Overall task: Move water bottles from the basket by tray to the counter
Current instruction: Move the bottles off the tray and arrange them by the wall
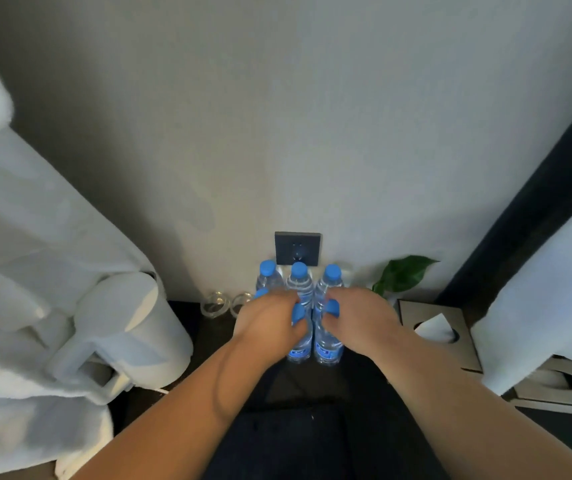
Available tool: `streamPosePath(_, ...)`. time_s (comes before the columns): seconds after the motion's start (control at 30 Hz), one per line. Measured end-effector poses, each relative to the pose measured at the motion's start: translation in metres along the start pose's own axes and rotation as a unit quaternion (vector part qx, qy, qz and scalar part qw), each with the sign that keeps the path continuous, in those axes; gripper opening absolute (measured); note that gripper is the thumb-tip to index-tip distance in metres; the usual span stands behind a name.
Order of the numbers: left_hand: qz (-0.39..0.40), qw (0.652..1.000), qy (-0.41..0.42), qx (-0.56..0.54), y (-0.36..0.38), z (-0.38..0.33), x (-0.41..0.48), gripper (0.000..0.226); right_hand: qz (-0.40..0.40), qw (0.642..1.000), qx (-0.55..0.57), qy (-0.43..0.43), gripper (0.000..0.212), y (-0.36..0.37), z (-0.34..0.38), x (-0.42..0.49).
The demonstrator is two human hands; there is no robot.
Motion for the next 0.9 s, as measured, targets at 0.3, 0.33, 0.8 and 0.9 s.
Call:
streamPosePath(0.3, -0.057, 0.998, 0.027, 0.026, 0.008, 0.001, -0.003, 0.027, 0.021, 0.999, -0.014, -0.020, 0.017, 0.000, 0.000, -0.001)
streamPosePath(0.33, -0.057, 0.998, 0.024, 0.025, 0.007, 0.003, -0.002, 0.029, 0.024, 0.999, -0.021, -0.021, 0.017, 0.000, 0.002, -0.001)
streamPosePath(0.8, -0.043, 0.997, 0.062, 0.034, -0.004, 0.000, 0.000, 0.028, -0.010, 0.996, -0.088, -0.018, 0.039, -0.002, 0.010, 0.018)
streamPosePath(0.9, -0.041, 0.996, 0.065, 0.034, -0.010, -0.004, 0.001, 0.035, -0.043, 0.997, -0.051, -0.027, 0.033, -0.007, 0.016, 0.027)
Point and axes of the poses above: each hand's wrist, its own x-axis towards the middle knuckle, its own y-axis out of the palm, z = x × y, the point moved 9 cm from there along x, towards the middle knuckle, and after that the axes turned 8 degrees about z, right-handed, at the moved point
